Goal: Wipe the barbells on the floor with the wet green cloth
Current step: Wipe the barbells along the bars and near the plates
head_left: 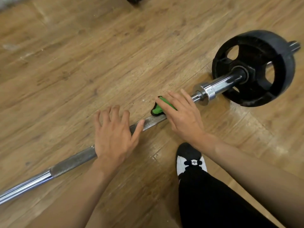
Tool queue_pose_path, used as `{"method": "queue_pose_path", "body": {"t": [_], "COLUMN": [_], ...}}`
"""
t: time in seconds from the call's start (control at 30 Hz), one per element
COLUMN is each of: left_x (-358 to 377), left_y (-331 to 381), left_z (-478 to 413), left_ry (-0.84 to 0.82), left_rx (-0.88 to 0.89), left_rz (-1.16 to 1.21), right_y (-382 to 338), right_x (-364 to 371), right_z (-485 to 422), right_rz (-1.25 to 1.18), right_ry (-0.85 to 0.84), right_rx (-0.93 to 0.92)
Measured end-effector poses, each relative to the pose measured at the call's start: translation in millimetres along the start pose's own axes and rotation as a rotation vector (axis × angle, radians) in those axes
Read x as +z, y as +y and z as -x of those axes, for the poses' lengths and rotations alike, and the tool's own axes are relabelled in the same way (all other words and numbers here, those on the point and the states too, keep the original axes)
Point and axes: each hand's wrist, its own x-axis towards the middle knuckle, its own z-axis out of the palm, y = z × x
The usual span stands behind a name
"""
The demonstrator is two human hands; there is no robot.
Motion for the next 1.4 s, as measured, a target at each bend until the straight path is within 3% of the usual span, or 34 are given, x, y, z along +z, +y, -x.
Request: {"method": "queue_pose_path", "body": {"t": [0.2, 0.27, 0.33, 0.43, 0.53, 0.67, 0.8, 1.03, 1.2, 1.33, 1.4], "left_x": [1, 0, -1, 1, 3, 4, 4, 4, 4, 3, 3], "left_y": [-1, -1, -1, -3, -4, -6, -6, -6, -7, -6, -5], "left_z": [-2, -4, -4, -5, -7, -9, -10, -9, -11, -10, -9], "left_ry": [-0.003, -0.002, -0.001, 0.029, 0.053, 0.070, 0.089, 0.076, 0.068, 0.067, 0.069], "left_rx": [0.009, 0.010, 0.011, 0.027, 0.026, 0.023, 0.028, 0.082, 0.081, 0.085, 0.089], "left_rz": [-0.031, -0.037, -0.042, -0.026, -0.013, -0.007, -0.010, -0.048, -0.055, -0.068, -0.076], "right_y": [30, 12, -10, -17, 13, 44, 14, 23, 5, -29, -25], "right_x": [-5, -2, 3, 2, -9, -19, -7, -11, -2, -5, -4], "right_z": [3, -1, -3, -3, -7, -9, 4, -22, -25, -6, -11], "right_rz": [0.129, 0.014, -0.103, 0.029, 0.194, 0.256, 0.093, -0.001, 0.027, -0.243, -0.214], "right_ry": [0.105, 0.121, 0.049, -0.126, -0.188, -0.103, -0.009, -0.149, -0.022, -0.160, -0.239], "right_rx": [0.303, 0.356, 0.256, 0.076, 0.171, 0.330, 0.378, 0.302, 0.381, 0.121, -0.053]}}
